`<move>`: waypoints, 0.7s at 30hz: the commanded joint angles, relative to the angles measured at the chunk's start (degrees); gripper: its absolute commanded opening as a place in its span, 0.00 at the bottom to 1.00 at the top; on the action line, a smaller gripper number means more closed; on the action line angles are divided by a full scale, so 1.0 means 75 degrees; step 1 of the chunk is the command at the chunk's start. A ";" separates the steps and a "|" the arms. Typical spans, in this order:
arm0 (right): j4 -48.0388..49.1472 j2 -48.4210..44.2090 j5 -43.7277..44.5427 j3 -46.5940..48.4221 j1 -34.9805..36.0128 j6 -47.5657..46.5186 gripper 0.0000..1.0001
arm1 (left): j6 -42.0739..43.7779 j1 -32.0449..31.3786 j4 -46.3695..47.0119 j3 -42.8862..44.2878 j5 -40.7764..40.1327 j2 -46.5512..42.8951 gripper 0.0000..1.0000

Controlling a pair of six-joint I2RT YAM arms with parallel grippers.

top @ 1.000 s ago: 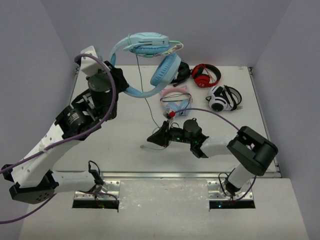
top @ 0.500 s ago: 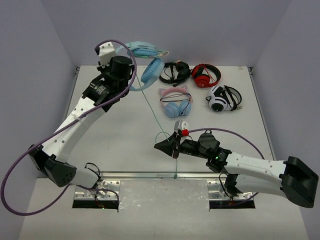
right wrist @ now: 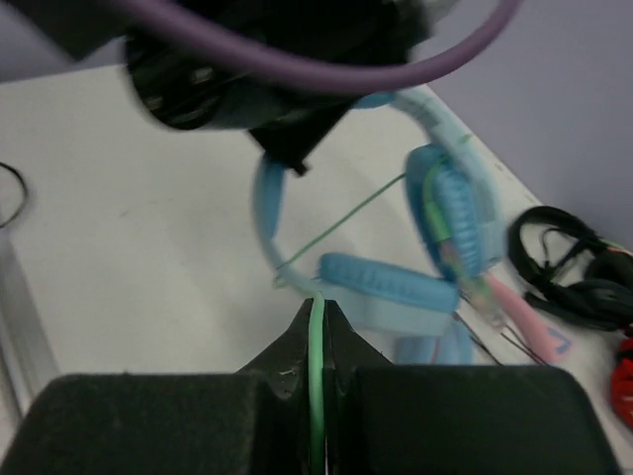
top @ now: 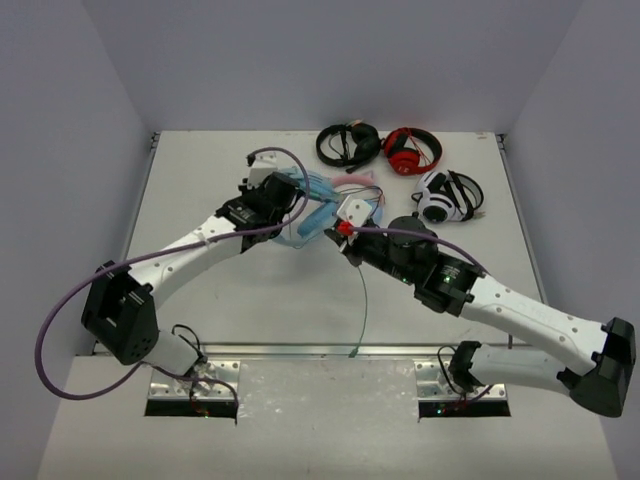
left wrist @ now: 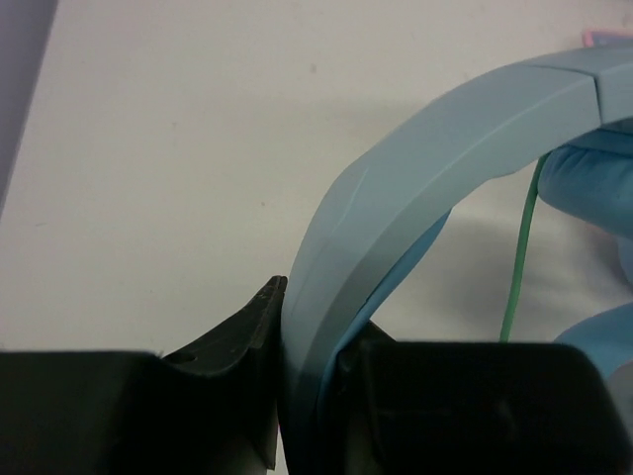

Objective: Wrap the headphones

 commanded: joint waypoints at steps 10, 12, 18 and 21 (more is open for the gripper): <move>0.0241 0.0550 0.0983 0.1236 -0.1166 -0.1862 0.01 | 0.0129 -0.2977 0.1973 -0.2376 0.0610 -0.1879 0.00; 0.0369 0.0667 0.1123 0.1330 -0.1189 -0.2084 0.01 | 0.0247 -0.3072 0.1880 -0.2446 0.1054 -0.2033 0.00; 0.0277 0.1030 0.1264 0.1810 -0.1540 -0.2167 0.03 | 0.0587 -0.3411 0.1540 -0.2247 0.2507 -0.2396 0.00; -0.0097 0.1300 0.0740 0.2068 -0.2055 -0.1725 0.03 | 0.0681 -0.3540 0.1715 -0.2376 0.3140 -0.2841 0.00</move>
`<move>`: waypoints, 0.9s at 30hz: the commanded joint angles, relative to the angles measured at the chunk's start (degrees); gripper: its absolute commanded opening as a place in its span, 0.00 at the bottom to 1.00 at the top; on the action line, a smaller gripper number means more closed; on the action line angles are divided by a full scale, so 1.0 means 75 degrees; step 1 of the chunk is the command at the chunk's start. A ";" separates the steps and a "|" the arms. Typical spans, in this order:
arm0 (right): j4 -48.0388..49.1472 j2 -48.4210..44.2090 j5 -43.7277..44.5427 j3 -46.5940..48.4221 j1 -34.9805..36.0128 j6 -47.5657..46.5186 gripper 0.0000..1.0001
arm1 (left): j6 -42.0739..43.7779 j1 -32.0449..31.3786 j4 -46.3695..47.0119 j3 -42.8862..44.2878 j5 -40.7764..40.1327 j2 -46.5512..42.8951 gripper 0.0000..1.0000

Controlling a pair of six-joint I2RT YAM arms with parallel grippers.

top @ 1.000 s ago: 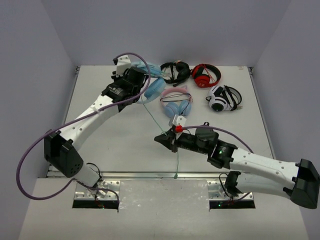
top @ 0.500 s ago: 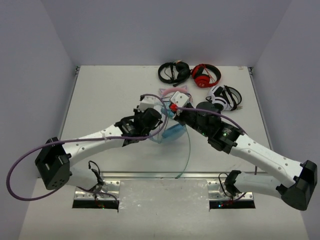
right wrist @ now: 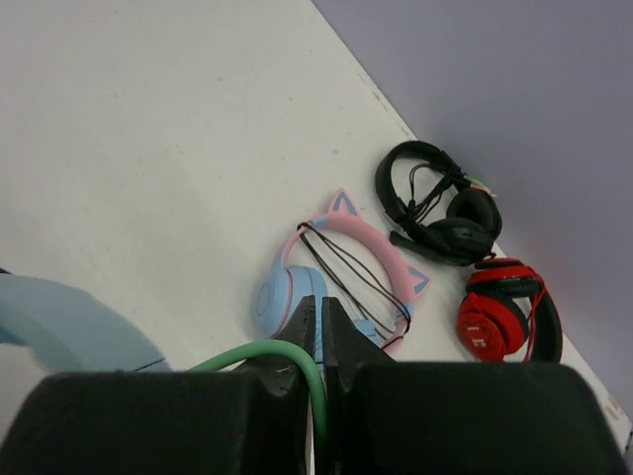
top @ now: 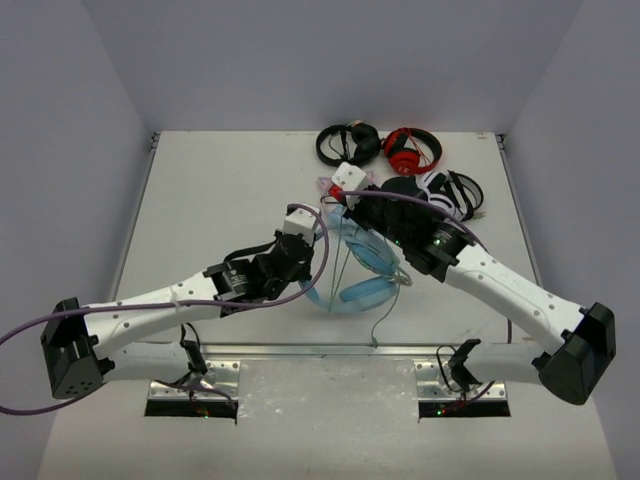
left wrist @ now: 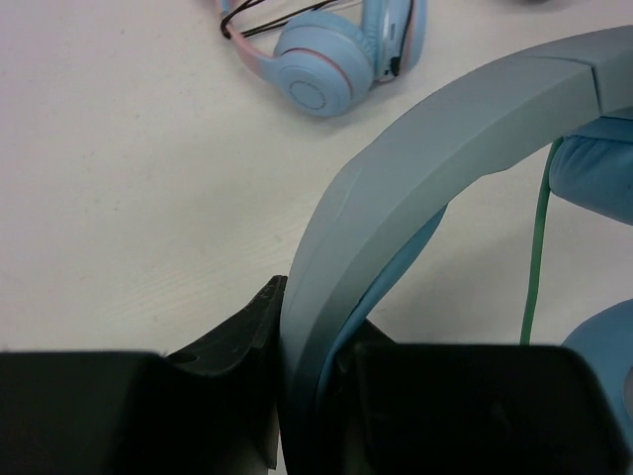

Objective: Wrap the headphones

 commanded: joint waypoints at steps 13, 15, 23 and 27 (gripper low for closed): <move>0.0077 0.0886 -0.1615 0.0370 -0.1970 0.1621 0.01 | -0.0011 -0.0379 -0.0283 0.1230 -0.0039 -0.1998 0.00; 0.0300 0.0932 -0.1568 0.0251 -0.2169 0.2102 0.01 | -0.0047 -0.0379 -0.0633 0.1500 -0.0275 -0.2092 0.00; 0.1563 0.0991 -0.3323 -0.0545 -0.2346 0.3508 0.01 | -0.0093 -0.0379 -0.0883 0.2602 -0.0851 -0.2467 0.00; 0.2491 0.1014 -0.4367 -0.0920 -0.2346 0.4399 0.05 | -0.0152 -0.0379 -0.0519 0.3094 -0.0056 -0.2409 0.00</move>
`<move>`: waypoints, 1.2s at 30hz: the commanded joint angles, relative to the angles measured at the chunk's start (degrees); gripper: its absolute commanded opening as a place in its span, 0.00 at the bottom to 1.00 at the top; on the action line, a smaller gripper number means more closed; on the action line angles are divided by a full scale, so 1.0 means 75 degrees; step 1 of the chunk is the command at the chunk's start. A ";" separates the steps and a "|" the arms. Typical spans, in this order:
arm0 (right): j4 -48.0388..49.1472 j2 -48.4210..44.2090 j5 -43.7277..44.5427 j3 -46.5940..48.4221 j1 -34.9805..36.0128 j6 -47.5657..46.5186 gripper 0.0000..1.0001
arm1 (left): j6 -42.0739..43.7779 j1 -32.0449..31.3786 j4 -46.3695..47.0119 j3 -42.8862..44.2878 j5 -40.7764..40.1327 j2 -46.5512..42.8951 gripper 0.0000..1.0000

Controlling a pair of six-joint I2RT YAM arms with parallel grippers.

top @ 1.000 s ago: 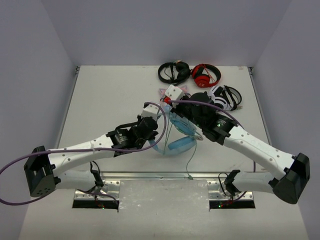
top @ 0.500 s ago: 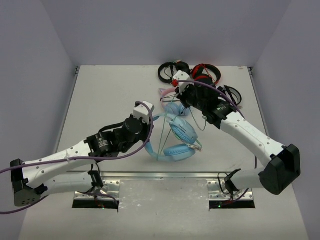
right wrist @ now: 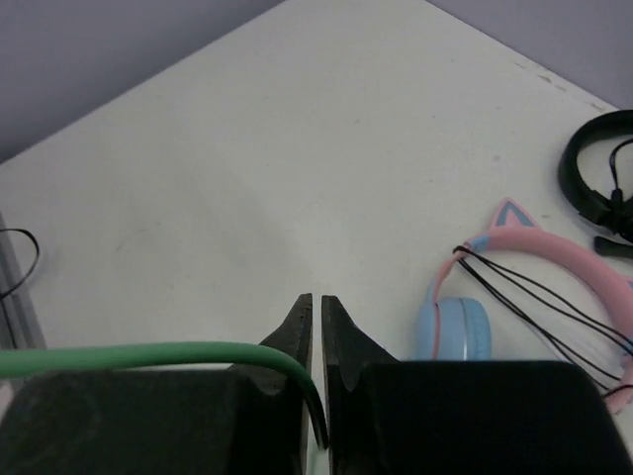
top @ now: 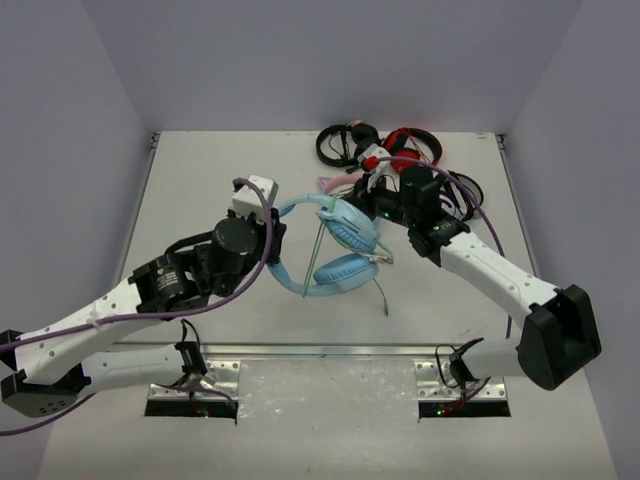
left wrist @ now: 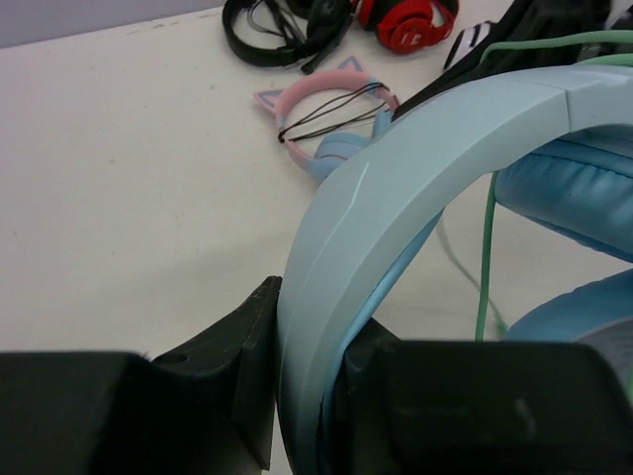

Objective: Wrap the headphones

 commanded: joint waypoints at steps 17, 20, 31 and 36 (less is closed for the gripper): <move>0.6488 0.1797 -0.2265 -0.1253 0.0347 0.4766 0.24 | -0.1261 -0.0111 0.2002 0.3190 -0.0701 0.0484 0.00; 0.6652 0.2196 -0.2266 -0.1228 0.0557 0.4838 0.23 | -0.1261 -0.0111 0.1720 0.3741 -0.1368 0.0660 0.00; 0.7869 0.2175 -0.1563 -0.2693 0.1706 0.4591 0.03 | 0.0026 -0.0088 0.2071 0.4375 -0.4403 0.1362 0.00; 0.7137 0.0561 -0.0698 -0.3748 0.2267 0.3765 0.01 | 0.0697 0.0494 0.2064 0.4258 -0.4911 0.2099 0.00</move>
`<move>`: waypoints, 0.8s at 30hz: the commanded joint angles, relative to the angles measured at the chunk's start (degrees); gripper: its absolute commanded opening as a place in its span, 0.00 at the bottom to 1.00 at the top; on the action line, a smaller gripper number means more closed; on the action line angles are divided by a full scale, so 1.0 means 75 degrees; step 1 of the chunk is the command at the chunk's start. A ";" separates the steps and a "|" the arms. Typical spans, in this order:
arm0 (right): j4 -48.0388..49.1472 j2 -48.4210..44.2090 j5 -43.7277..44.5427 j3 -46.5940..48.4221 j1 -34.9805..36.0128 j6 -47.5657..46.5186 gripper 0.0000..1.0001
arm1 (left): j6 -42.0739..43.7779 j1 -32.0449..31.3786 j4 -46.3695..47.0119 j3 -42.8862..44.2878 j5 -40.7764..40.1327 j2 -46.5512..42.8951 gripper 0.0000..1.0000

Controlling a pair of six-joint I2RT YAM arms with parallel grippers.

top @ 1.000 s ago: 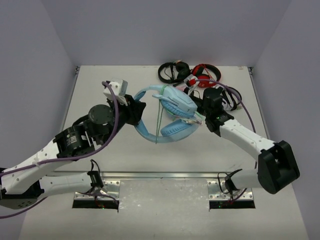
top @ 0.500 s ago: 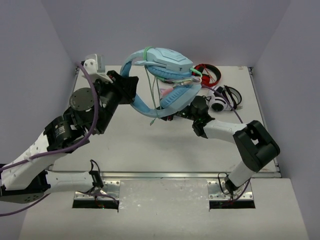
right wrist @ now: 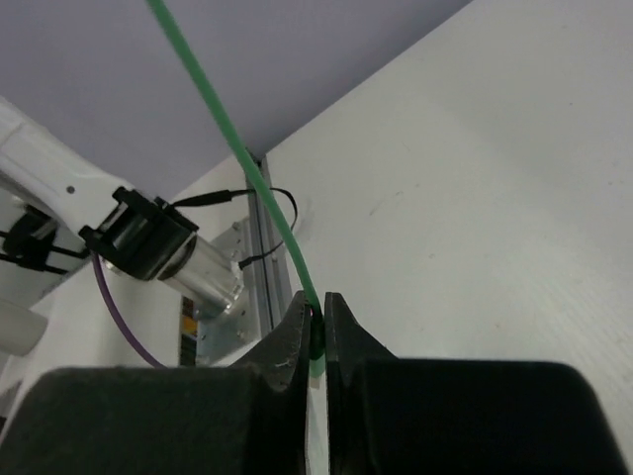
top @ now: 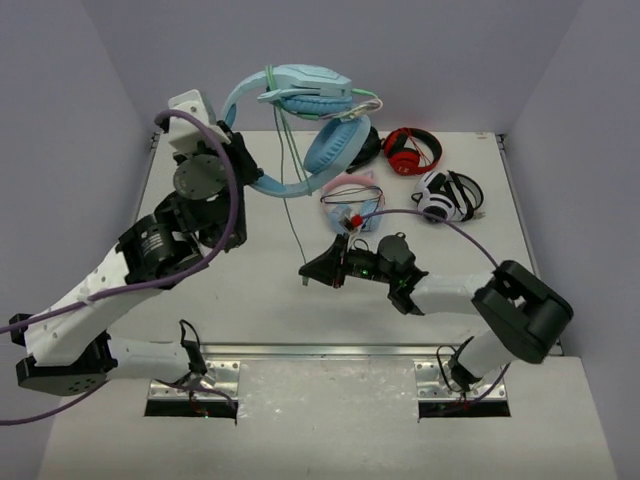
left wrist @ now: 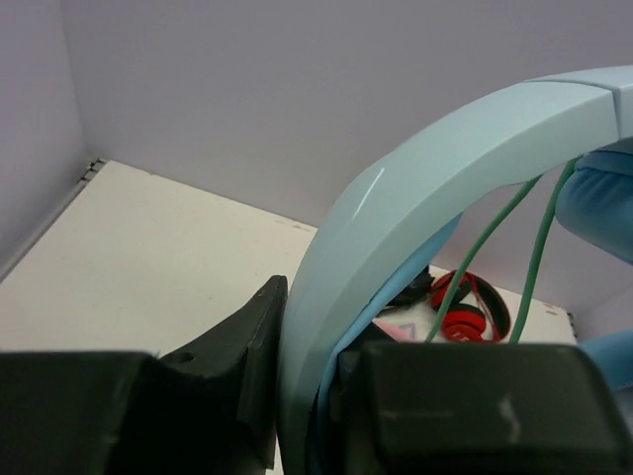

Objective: Wrap the headphones

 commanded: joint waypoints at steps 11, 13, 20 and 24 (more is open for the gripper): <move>-0.6016 -0.4855 0.3359 0.0826 0.2039 -0.3761 0.01 | -0.2442 0.3408 -0.1442 -0.0681 0.2170 0.2172 0.00; -0.6717 -0.5009 0.3559 0.1130 0.2039 -0.4091 0.01 | -0.2395 0.3586 -0.1230 -0.1185 0.2301 0.2313 0.00; -0.8478 -0.4566 0.4286 0.3390 0.2039 -0.5813 0.01 | -0.2489 0.4055 -0.0773 -0.2288 0.2992 0.2418 0.00; -0.9193 -0.3839 0.5399 0.4423 0.2004 -0.6971 0.01 | -0.2523 0.4044 -0.0202 -0.3248 0.3648 0.1941 0.00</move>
